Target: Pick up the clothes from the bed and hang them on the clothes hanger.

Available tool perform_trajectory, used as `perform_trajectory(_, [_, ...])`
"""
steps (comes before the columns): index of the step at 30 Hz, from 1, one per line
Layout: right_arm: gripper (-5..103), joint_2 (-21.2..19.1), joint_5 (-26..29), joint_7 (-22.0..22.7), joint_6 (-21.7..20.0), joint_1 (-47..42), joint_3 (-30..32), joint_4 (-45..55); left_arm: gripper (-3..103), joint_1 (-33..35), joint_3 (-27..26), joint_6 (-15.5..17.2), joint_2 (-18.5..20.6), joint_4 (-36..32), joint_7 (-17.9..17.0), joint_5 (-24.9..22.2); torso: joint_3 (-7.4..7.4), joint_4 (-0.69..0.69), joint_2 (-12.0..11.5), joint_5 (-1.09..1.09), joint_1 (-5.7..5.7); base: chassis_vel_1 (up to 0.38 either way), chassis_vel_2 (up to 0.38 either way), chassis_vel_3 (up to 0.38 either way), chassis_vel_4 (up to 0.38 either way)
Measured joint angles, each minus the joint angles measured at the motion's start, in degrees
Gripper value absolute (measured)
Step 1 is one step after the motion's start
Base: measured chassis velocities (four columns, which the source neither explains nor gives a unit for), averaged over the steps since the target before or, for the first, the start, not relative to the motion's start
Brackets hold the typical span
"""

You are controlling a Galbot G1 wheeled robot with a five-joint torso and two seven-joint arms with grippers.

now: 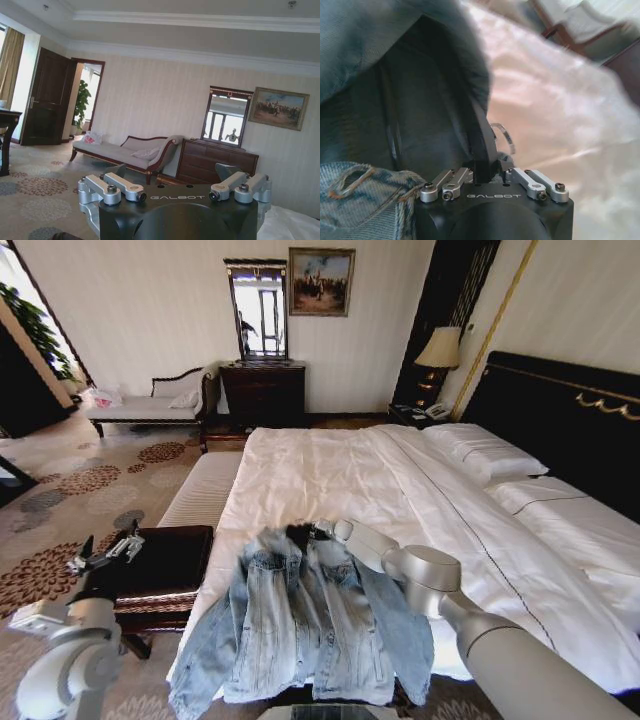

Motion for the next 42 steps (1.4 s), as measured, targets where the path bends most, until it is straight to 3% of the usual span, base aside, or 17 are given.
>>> perform_trajectory(4, [20,-4.18,-4.13,9.09,0.0,0.57,-1.78,8.84,100,-0.22,0.51,0.05,-0.01,-0.4,-0.06,0.0,-0.01,0.0,0.0,0.0,-0.01,0.0,0.0,0.0,0.0])
perform_trajectory(8, [20,-6.1,-9.8,13.79,0.3,0.56,-1.48,11.52,100,-0.2,0.69,0.14,-0.01,-0.82,-0.12,0.02,-0.01,0.01,0.0,0.01,-0.01,0.0,0.0,0.0,0.0])
perform_trajectory(15, [20,-8.21,-15.06,15.34,1.79,0.63,-0.8,12.88,100,0.14,0.77,0.19,-0.13,-1.32,-0.15,0.16,-0.01,0.01,0.0,0.01,-0.01,0.0,0.0,0.0,0.0])
perform_trajectory(21, [20,-9.49,-25.6,16.6,4.78,0.83,4.5,13.29,100,0.13,1.05,0.24,-0.46,-1.7,-0.17,0.34,-0.01,0.01,0.0,0.01,-0.02,0.0,0.0,0.0,0.0])
perform_trajectory(25, [20,-11.11,-26.08,18.3,4.63,1.48,6.14,15.7,100,-0.12,1.15,0.31,-0.45,-1.66,-0.22,0.35,-0.01,0.01,0.0,0.0,-0.01,0.0,0.0,0.0,0.0])
perform_trajectory(37, [20,-23.01,-23.64,34.52,-2.9,-1.68,14.39,31.22,100,0.38,1.24,0.5,0.02,-2.66,-0.37,0.37,-0.02,-0.01,0.0,0.02,-0.02,0.0,0.0,0.0,0.0])
perform_trajectory(42, [20,-27.75,-22.95,36.3,-3.68,-3.28,18.94,37.62,100,0.97,1.53,0.68,0.04,-3.75,-0.51,0.36,-0.02,-0.01,0.0,0.03,-0.01,0.0,0.0,0.0,0.0])
